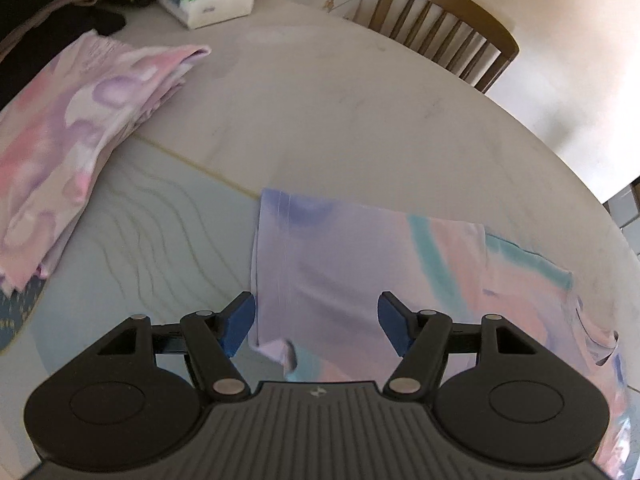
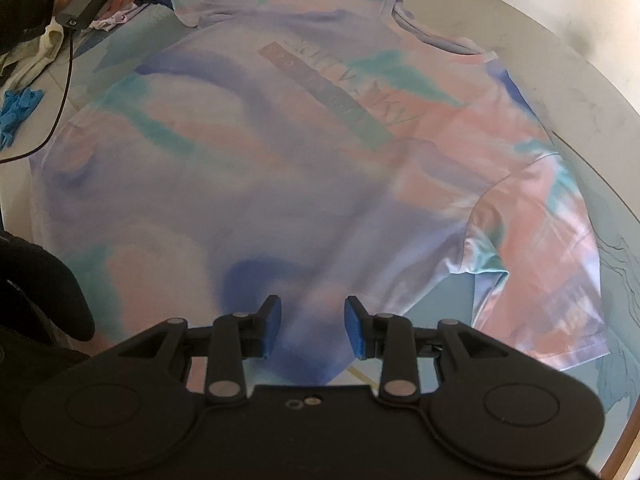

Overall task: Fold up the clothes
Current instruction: 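Lower the shirt flat with the right tool and release it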

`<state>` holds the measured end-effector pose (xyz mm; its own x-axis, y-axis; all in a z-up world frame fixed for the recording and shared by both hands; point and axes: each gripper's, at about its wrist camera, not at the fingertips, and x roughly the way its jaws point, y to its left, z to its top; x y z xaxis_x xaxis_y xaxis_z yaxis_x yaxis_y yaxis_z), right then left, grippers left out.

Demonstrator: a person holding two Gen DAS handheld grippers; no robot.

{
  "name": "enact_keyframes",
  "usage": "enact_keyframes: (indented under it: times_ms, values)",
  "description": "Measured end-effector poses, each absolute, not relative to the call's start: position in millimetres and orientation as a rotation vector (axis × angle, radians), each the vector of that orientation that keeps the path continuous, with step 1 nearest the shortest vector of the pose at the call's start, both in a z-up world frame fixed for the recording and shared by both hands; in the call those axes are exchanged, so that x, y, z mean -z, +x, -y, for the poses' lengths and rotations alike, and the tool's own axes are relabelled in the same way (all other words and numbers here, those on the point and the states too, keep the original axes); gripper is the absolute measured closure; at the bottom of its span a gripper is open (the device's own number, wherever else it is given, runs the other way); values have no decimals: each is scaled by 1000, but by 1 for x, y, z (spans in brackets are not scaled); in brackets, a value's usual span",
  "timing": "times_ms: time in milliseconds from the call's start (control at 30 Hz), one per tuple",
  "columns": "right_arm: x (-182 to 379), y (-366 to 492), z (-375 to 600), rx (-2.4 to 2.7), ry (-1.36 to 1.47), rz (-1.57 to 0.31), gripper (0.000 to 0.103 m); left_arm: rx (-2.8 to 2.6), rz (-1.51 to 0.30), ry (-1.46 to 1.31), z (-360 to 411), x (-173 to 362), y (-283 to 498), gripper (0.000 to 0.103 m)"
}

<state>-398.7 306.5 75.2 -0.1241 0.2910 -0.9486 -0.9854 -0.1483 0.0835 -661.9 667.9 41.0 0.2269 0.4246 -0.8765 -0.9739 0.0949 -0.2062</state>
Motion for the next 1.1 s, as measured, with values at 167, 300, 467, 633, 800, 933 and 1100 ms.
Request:
enact_keyframes:
  times_ms: [167,300,467,633,800,933,1100]
  values:
    - [-71,-400,-313,-1498,-1015,-1002,0,-1198,-791,-831,-663,-41,-657,86]
    - [-69,-400,-313,-1502,-1003,-1016,0,-1164,-764,-779,-659,-47,-659,100]
    - [-66,-399,-311,-1502,-979,-1029,0,-1073,-728,-637,-646,-68,-641,101]
    - [-65,-398,-311,-1501,-957,-1036,0,-940,-727,-527,-620,-85,-600,101]
    - [-65,-398,-309,-1499,-949,-1035,0,-775,-750,-439,-577,-87,-555,101]
    - [-66,-396,-308,-1497,-935,-1042,0,-633,-826,-426,-549,-69,-528,100]
    - [-65,-396,-307,-1498,-922,-1045,0,-421,-855,-396,-524,-66,-538,39]
